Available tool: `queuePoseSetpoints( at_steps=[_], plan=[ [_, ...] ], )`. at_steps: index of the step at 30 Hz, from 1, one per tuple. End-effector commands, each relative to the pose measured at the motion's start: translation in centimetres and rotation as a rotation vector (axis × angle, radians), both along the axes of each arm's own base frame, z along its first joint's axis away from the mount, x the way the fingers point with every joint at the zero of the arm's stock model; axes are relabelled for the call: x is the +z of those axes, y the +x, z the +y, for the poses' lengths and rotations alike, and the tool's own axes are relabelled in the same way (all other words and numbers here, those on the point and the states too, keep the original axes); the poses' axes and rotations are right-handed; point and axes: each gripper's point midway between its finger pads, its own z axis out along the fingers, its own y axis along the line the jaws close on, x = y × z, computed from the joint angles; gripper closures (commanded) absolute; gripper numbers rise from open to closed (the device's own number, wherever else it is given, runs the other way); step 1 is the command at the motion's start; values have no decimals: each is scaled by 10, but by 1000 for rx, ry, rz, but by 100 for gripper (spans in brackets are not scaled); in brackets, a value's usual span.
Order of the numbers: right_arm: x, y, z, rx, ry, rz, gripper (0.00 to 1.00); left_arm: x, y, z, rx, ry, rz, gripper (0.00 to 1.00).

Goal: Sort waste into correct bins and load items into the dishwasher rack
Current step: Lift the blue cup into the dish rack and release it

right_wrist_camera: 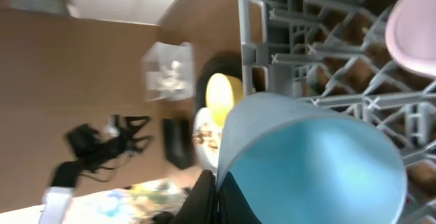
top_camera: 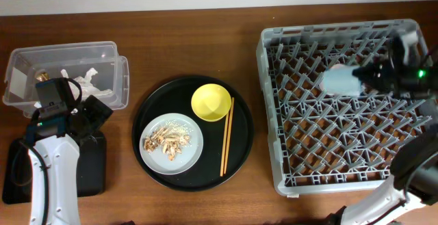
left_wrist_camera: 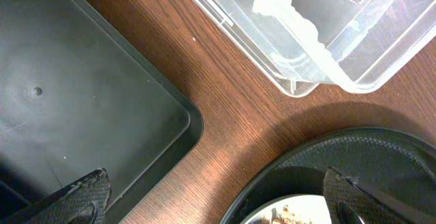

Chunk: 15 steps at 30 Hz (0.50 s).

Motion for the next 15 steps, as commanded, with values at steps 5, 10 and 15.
queuePoseSetpoints(
  at_steps=[5, 10, 15],
  plan=[
    [-11, 4, 2, -74, 191, -224, 96, 7, 4, 4, -1, 14, -16, 1],
    [-20, 7, -1, -77, 176, -187, 96, 7, 4, 4, -1, 14, -16, 1],
    [-37, 4, -2, -69, 152, -95, 96, 7, 4, 4, -1, 14, -16, 1]
  ],
)
